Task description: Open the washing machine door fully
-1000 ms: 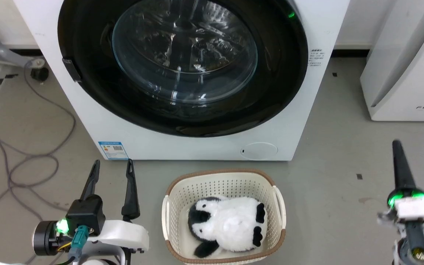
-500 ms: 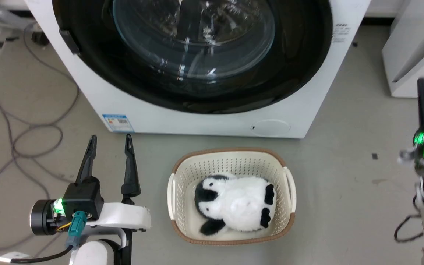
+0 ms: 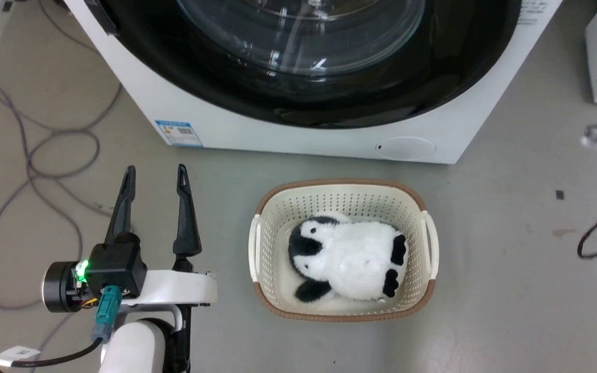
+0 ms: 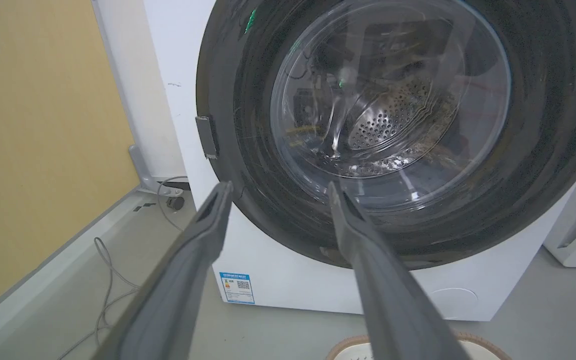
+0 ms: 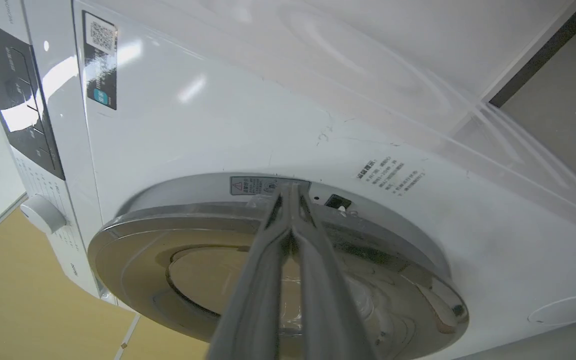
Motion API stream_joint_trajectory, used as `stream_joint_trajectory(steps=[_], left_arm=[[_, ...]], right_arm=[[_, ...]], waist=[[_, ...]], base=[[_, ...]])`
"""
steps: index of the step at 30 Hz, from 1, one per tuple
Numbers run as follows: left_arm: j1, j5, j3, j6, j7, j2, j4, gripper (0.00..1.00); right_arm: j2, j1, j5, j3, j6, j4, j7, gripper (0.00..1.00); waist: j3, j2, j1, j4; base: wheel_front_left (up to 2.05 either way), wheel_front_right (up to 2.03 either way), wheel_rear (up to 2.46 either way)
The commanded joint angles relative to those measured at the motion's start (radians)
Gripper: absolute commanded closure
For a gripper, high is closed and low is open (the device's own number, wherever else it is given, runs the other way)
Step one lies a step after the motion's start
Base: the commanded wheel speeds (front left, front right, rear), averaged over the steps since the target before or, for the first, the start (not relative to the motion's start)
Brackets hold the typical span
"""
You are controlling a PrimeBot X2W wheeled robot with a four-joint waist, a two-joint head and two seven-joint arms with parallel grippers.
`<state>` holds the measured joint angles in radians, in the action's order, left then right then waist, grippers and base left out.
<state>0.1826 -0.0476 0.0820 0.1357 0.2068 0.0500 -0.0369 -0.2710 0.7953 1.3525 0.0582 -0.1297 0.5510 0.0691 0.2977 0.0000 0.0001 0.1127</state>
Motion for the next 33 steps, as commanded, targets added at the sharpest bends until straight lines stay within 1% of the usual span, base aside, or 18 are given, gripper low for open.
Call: stream_joint_trajectory(steps=[1, 5, 6, 7, 12, 21, 27, 33], left_arm=[[0.021, -0.005, 0.003, 0.008, 0.013, 0.000, -0.006, 0.00], [0.038, -0.011, 0.012, 0.013, 0.022, 0.000, -0.008, 0.00], [0.038, -0.011, 0.012, 0.013, 0.022, 0.000, -0.008, 0.00], [0.048, -0.015, 0.019, 0.017, 0.026, 0.000, -0.008, 0.00], [0.067, -0.026, 0.033, 0.028, 0.036, 0.000, -0.010, 0.00], [0.089, -0.036, 0.043, 0.046, 0.055, 0.000, -0.008, 0.00], [0.085, -0.035, 0.037, 0.045, 0.055, 0.000, -0.004, 0.00], [0.081, -0.035, 0.035, 0.037, 0.055, 0.000, 0.005, 0.00]], right_arm=[[-0.018, 0.067, 0.033, -0.017, -0.001, 0.041, 0.015, 1.00], [-0.035, 0.162, 0.051, -0.049, -0.001, 0.105, 0.037, 1.00], [-0.035, 0.162, 0.051, -0.049, -0.001, 0.105, 0.037, 1.00], [-0.044, 0.209, 0.058, -0.069, -0.001, 0.137, 0.051, 1.00], [-0.059, 0.305, 0.082, -0.123, -0.001, 0.213, 0.106, 1.00], [-0.086, 0.392, 0.156, -0.187, -0.001, 0.292, 0.180, 1.00], [-0.091, 0.370, 0.151, -0.214, -0.001, 0.281, 0.228, 1.00], [-0.088, 0.337, 0.170, -0.239, -0.001, 0.234, 0.311, 1.00]], waist=[[0.020, 0.0000, -0.0001, 0.009], [0.047, 0.0000, -0.0001, 0.021], [0.047, 0.0000, -0.0001, 0.021], [0.061, 0.0000, -0.0001, 0.029], [0.092, 0.0000, -0.0001, 0.047], [0.128, 0.0000, -0.0001, 0.069], [0.122, 0.0000, -0.0001, 0.061], [0.110, 0.0000, -0.0001, 0.048]], base=[[0.00, 0.00, 0.00], [0.00, 0.00, 0.00], [0.00, 0.00, 0.00], [0.00, 0.00, 0.00], [0.00, 0.00, 0.00], [0.00, 0.00, 0.00], [0.00, 0.00, 0.00], [0.00, 0.00, 0.00]])
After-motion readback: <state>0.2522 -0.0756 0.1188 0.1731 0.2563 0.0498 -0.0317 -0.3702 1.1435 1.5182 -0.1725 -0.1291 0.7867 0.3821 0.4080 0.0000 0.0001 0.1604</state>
